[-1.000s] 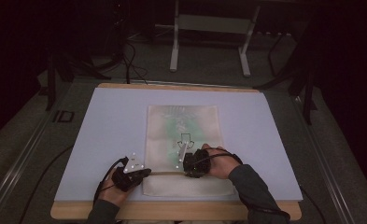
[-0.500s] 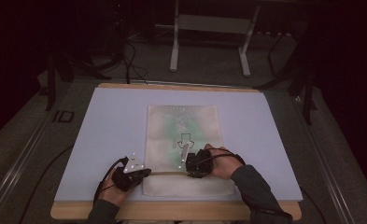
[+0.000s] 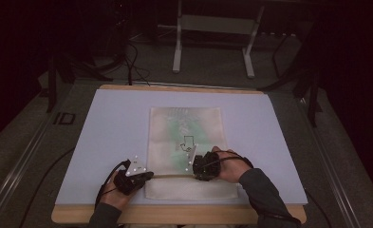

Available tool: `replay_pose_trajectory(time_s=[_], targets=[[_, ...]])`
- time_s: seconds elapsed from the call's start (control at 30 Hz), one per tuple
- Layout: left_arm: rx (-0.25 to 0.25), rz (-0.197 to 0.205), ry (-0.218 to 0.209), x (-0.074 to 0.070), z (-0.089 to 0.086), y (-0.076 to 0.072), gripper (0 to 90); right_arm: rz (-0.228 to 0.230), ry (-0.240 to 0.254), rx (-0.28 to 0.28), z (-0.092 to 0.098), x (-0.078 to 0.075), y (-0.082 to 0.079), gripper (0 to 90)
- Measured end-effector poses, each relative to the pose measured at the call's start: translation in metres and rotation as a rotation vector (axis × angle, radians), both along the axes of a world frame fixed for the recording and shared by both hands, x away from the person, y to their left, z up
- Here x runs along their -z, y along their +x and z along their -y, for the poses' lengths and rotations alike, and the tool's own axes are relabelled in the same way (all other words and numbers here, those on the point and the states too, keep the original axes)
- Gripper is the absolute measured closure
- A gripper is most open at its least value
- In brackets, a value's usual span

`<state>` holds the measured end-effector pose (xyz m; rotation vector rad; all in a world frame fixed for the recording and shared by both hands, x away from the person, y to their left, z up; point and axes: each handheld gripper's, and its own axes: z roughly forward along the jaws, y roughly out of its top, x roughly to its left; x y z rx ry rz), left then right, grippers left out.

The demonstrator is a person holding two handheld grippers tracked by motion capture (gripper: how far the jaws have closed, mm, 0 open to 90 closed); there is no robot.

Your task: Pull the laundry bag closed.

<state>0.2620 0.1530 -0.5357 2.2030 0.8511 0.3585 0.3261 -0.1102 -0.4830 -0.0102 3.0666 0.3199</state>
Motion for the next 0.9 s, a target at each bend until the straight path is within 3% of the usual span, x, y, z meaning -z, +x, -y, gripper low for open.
replay_pose_trajectory(time_s=[0.9], targets=[[0.001, 0.000, -0.002, 0.000, 0.000, 0.000, 89.6, 0.002, -0.014, 0.003, 0.011, -0.006, 0.000, 82.3]])
